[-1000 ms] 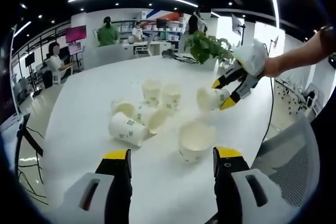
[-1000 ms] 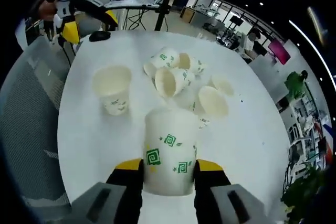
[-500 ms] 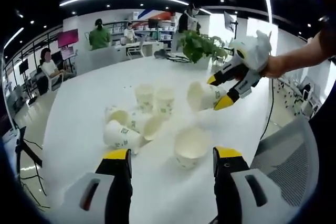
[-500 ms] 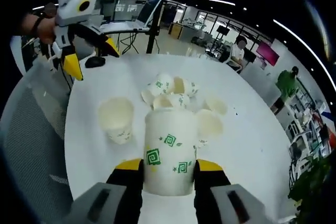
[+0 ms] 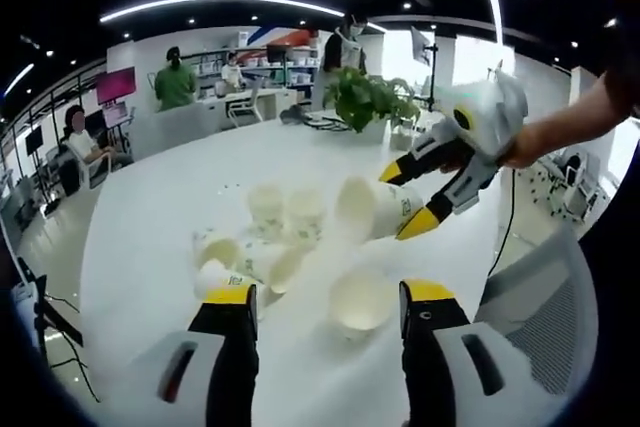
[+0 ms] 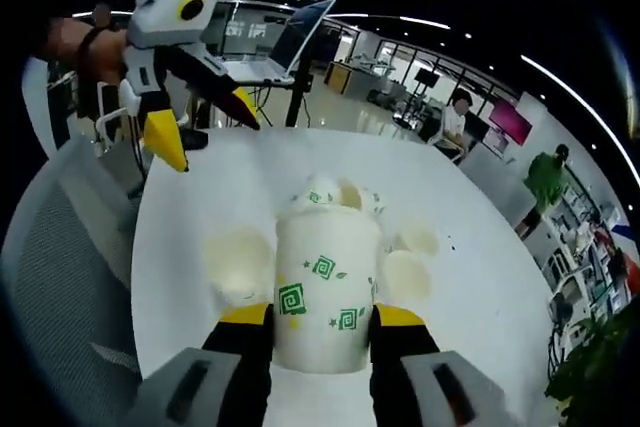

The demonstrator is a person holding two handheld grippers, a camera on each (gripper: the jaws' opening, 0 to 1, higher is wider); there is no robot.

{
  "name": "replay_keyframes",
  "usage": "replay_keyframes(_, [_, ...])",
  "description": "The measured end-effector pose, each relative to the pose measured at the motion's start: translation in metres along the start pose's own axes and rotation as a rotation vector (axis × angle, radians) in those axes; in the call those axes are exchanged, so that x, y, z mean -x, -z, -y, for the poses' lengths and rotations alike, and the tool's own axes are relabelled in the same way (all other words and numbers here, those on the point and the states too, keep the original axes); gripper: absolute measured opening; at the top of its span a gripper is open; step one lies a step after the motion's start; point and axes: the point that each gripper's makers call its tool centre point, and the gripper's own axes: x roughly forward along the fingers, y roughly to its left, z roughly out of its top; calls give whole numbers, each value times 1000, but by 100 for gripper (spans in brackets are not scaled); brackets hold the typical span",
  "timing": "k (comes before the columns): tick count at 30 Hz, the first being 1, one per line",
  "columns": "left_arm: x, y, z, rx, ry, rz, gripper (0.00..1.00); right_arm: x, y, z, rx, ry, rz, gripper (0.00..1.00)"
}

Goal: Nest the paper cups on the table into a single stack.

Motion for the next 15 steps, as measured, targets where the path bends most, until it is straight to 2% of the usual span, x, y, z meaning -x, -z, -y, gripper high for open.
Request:
replay_keyframes(6, [-6,-11,7,62,54,30,52,-6,-20,-15,69,-21,29,36])
replay_keyframes(9, [-9,-12,4,84,75,37,51,-8,-27,-20,90,-29,41,36])
replay_keyframes(15, [-12,-15,9,109,122,45,47,-14,-44,-31,144,-50,62,36])
